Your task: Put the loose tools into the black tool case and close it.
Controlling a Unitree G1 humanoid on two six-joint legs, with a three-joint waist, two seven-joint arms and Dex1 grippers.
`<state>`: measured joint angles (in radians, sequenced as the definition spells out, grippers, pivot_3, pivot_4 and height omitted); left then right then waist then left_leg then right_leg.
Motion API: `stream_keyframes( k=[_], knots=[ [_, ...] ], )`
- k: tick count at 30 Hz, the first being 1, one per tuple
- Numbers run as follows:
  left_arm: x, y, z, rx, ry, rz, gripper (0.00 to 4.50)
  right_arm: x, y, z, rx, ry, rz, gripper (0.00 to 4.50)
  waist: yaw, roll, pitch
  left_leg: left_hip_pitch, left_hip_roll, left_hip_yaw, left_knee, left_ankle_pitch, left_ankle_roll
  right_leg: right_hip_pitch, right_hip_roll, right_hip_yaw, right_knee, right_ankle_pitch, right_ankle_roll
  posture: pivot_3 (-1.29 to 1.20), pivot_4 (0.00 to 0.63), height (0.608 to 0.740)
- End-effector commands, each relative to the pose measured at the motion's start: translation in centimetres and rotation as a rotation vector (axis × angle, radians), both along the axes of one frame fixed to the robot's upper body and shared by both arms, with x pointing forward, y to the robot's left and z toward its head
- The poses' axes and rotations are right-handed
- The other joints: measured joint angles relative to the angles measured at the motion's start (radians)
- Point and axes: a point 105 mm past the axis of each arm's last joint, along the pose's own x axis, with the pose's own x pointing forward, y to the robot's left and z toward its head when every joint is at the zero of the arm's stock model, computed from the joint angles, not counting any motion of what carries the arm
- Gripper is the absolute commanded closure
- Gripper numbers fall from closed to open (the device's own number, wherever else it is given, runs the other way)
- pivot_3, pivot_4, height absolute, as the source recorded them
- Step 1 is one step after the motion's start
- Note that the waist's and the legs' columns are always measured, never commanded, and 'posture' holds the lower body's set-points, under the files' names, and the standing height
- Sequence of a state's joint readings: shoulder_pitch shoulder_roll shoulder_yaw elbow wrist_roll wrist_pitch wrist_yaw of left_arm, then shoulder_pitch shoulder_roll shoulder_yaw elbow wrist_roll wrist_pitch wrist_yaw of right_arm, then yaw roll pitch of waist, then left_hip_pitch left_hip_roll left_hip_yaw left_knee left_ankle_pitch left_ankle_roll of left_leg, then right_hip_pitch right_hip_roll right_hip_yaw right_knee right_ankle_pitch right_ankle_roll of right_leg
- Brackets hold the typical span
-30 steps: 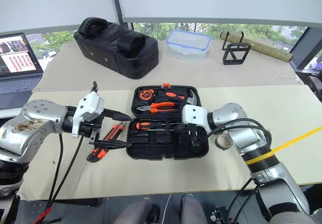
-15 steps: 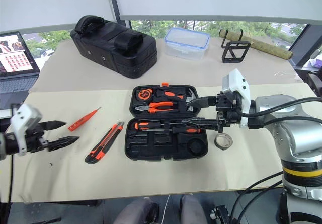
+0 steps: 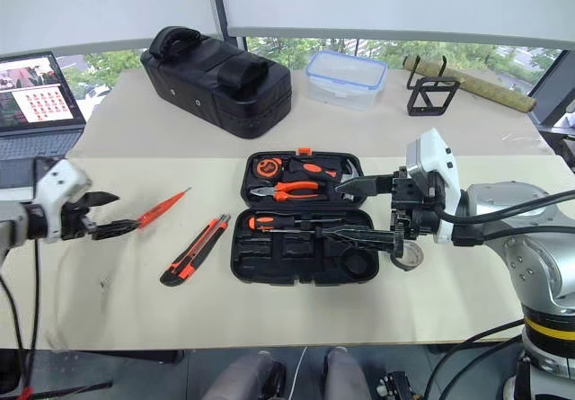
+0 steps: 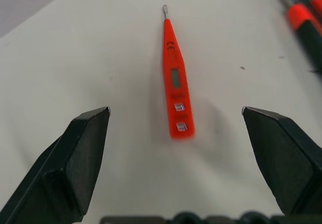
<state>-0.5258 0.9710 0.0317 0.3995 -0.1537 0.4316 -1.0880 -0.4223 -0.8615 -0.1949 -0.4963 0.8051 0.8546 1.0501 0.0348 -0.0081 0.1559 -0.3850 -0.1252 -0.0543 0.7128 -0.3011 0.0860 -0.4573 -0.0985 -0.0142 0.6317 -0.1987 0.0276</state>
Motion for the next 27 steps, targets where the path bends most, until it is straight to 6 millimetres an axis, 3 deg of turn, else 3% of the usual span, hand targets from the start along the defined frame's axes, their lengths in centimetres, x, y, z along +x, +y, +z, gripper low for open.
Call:
stream_keyframes(
  k=[1,5,6,8,9,14,17,20,24,27],
  knots=[
    [1.6,0.2,-0.9,0.078,0.04,0.015,0.0,-0.6,0.6,0.5,0.005,-0.045,0.006,0.03,-0.008,0.0,0.0,0.0,0.0,0.0,0.0,0.0,0.0,-0.001,0.0,0.0,0.001,0.0,0.0,0.0,0.15,0.722],
    [2.9,-0.2,-2.2,0.11,0.086,0.039,0.0,-0.8,0.7,0.5,-0.001,-0.062,-0.005,0.03,-0.022,0.0,0.0,-0.002,0.0,0.0,0.001,0.0,0.0,-0.001,0.0,0.0,0.001,0.0,0.0,0.0,0.15,0.722],
    [2.9,-0.4,-2.5,0.108,0.109,0.027,0.4,-0.9,0.6,0.5,-0.005,-0.066,-0.01,0.0,-0.022,0.0,0.0,-0.001,0.0,0.0,0.001,0.0,0.0,-0.001,0.0,0.0,0.0,0.0,0.0,0.0,0.15,0.722],
    [2.7,-0.6,-3.1,0.109,0.147,0.004,0.71,-1.0,0.5,0.5,-0.007,-0.072,-0.018,0.0,-0.021,0.0,0.0,-0.001,0.0,0.0,0.001,0.0,0.0,0.0,0.0,0.0,0.0,0.0,0.0,0.0,0.15,0.722],
    [2.5,-0.5,-3.3,0.115,0.16,0.003,1.24,-1.1,0.5,0.6,-0.004,-0.073,-0.022,0.0,-0.022,0.0,0.0,0.0,0.0,0.0,0.001,0.0,0.0,0.0,0.0,0.001,0.001,0.0,0.0,0.0,0.15,0.722],
    [2.1,0.0,-3.4,0.109,0.17,0.007,3.03,-1.2,0.3,0.7,0.0,-0.078,-0.033,0.0,-0.023,0.0,-0.001,0.001,0.0,0.0,0.002,0.0,0.0,0.001,0.0,0.003,0.002,0.0,0.0,0.0,0.15,0.722],
    [2.1,0.0,-2.4,0.083,0.139,0.004,4.09,-1.1,0.0,0.6,-0.002,-0.064,-0.05,0.0,-0.025,0.0,-0.001,0.001,0.0,0.0,0.002,0.0,0.0,0.001,0.0,0.004,0.002,0.0,0.0,0.0,0.15,0.722],
    [2.3,-0.8,0.7,0.043,0.03,-0.038,4.1,-1.7,-0.8,0.4,-0.004,-0.016,-0.06,0.0,-0.025,0.0,-0.001,0.001,0.001,0.0,0.002,0.0,0.0,0.0,0.0,0.004,0.003,0.0,0.0,0.0,0.15,0.722],
    [0.6,-5.1,5.3,-0.007,-0.101,-0.294,4.1,-2.0,-1.9,0.4,-0.009,-0.016,-0.117,0.0,-0.024,-0.002,0.0,-0.003,0.001,0.0,0.003,0.0,0.0,-0.003,0.0,0.004,0.002,0.0,0.0,0.0,0.15,0.722],
    [-0.8,-9.3,7.3,-0.023,-0.141,-0.479,4.1,-2.2,-2.6,0.2,-0.022,-0.012,-0.147,0.0,-0.013,-0.002,0.0,-0.003,0.0,-0.001,0.005,0.0,0.001,-0.001,-0.002,0.002,0.0,0.0,0.0,0.0,0.15,0.722]
  ],
)
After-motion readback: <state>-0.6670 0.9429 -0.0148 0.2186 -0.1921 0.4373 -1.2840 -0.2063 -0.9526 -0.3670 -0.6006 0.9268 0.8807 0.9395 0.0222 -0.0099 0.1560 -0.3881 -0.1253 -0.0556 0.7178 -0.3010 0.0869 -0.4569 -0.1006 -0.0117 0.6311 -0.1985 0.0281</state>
